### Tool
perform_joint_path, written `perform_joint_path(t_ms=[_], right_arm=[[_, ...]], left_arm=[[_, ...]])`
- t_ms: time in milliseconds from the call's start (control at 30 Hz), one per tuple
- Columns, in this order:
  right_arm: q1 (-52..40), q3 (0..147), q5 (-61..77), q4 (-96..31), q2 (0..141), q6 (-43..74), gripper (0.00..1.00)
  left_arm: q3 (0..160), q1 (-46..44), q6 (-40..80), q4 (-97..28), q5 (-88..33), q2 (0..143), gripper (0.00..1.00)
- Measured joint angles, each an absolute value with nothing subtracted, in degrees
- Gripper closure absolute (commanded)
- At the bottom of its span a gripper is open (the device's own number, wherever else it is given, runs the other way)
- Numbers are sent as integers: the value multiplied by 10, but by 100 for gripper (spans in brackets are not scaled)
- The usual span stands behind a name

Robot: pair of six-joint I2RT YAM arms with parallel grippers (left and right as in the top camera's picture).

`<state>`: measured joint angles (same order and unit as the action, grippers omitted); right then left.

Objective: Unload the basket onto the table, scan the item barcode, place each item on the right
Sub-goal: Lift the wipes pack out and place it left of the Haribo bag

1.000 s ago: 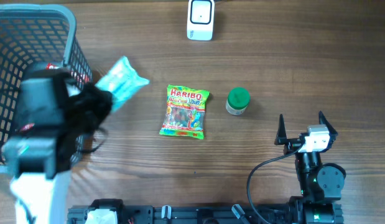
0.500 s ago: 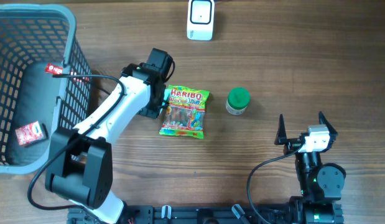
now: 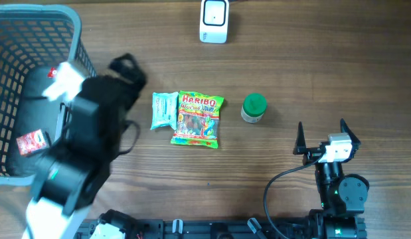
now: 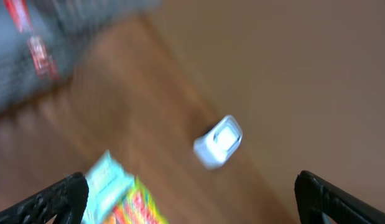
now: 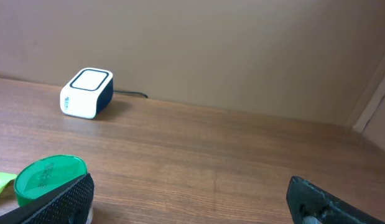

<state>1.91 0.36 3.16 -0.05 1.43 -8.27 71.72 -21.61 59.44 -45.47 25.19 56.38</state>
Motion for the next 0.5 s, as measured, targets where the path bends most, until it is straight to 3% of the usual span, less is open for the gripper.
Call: perform_joint_path(t_ms=[67, 300, 500], right_arm=[[19, 4, 32, -1, 14, -83, 0], [19, 4, 31, -1, 14, -83, 0], [19, 4, 31, -1, 14, -83, 0]], left_arm=[[717, -186, 548, -446, 275, 524, 0], [718, 76, 500, -434, 283, 492, 0], [718, 261, 591, -498, 193, 648, 0]])
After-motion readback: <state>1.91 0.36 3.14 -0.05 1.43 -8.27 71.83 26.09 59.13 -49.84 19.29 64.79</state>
